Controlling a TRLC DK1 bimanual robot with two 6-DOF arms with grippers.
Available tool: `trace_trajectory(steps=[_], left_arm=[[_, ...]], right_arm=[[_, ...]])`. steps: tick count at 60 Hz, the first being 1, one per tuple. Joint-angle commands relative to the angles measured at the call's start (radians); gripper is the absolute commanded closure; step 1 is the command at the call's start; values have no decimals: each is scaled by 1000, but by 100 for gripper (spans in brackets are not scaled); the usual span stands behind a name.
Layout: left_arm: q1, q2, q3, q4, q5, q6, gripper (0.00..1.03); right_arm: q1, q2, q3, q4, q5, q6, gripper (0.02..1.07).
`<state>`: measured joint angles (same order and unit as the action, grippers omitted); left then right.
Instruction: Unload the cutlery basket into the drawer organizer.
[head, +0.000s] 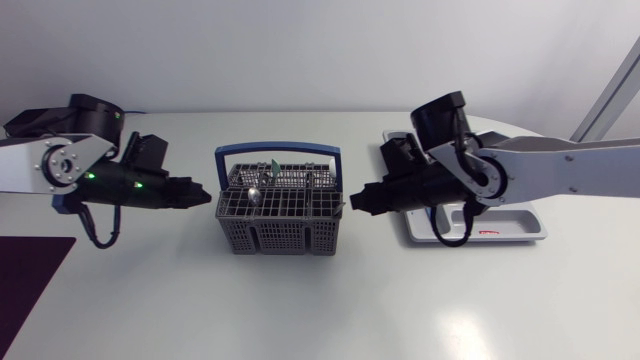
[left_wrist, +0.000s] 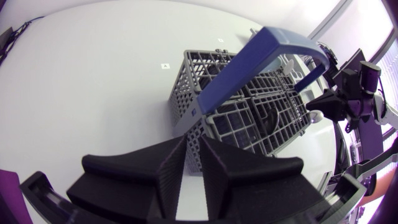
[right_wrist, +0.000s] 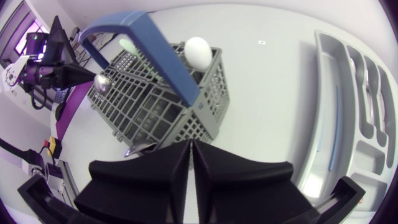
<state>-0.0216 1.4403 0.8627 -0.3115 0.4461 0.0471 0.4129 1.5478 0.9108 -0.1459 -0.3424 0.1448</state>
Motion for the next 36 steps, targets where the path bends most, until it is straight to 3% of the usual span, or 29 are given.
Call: trace_trajectory(steps=[1,7,10,13,20,30,36], left_arm=[[38,-110,27,-44,14,20,75],[51,-190,61,-123,14,25,61],[40,-219,70,-158,31,25,60],[-26,-244,75,-186,43,11,57],[-132,-233,75,-181,42,-30,43],[-244,-143,81,-118,29,-67,42],[-251,-78,101,-103,22,-66,42]], right_arm=[[-42,-52,-38,9,8,-17,63],[-60,-86,-62,3,8,-31,40],[-62,-98,-73,2,8,-34,29],[-62,-118,-92,0,8,-42,20],[-60,-134,-110,2,8,-48,17],[-62,-173,-133,-3,5,-62,17],[-63,-198,-148,-9,3,-73,17]])
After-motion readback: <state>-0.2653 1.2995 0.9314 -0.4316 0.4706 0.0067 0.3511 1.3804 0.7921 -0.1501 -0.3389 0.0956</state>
